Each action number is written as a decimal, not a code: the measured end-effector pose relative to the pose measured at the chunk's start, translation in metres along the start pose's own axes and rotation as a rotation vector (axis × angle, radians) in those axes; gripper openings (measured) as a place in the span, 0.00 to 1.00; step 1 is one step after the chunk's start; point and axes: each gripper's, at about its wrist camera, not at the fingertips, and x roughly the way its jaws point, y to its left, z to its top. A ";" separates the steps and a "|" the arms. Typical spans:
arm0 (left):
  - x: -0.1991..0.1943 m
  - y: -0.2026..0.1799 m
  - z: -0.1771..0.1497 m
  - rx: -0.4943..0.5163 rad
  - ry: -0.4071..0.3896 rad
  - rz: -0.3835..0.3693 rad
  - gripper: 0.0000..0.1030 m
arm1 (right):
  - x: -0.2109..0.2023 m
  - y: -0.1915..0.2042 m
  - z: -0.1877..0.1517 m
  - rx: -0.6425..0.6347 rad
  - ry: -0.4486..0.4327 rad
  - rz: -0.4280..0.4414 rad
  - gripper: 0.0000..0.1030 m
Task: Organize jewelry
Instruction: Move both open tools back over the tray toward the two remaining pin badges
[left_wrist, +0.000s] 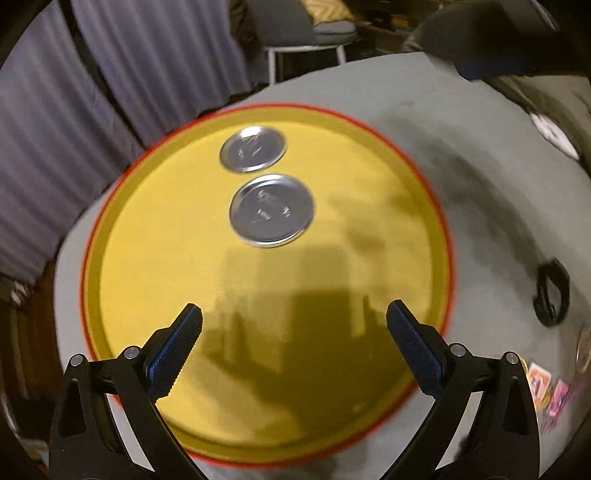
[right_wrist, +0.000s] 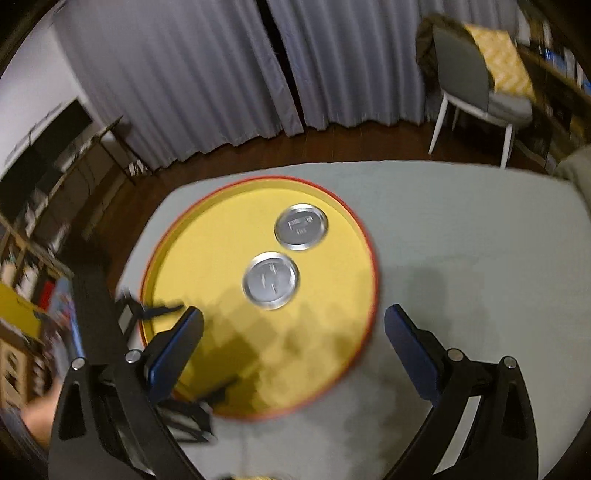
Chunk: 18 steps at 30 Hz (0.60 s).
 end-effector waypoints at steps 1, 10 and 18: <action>0.003 0.002 -0.001 -0.006 0.008 -0.002 0.95 | 0.008 -0.001 0.010 0.032 0.015 0.011 0.92; 0.036 0.024 0.017 -0.024 0.083 -0.013 0.95 | 0.086 0.000 0.074 0.202 0.267 -0.027 0.92; 0.040 0.029 0.032 0.001 0.082 -0.052 0.95 | 0.138 0.002 0.106 0.266 0.475 -0.087 0.92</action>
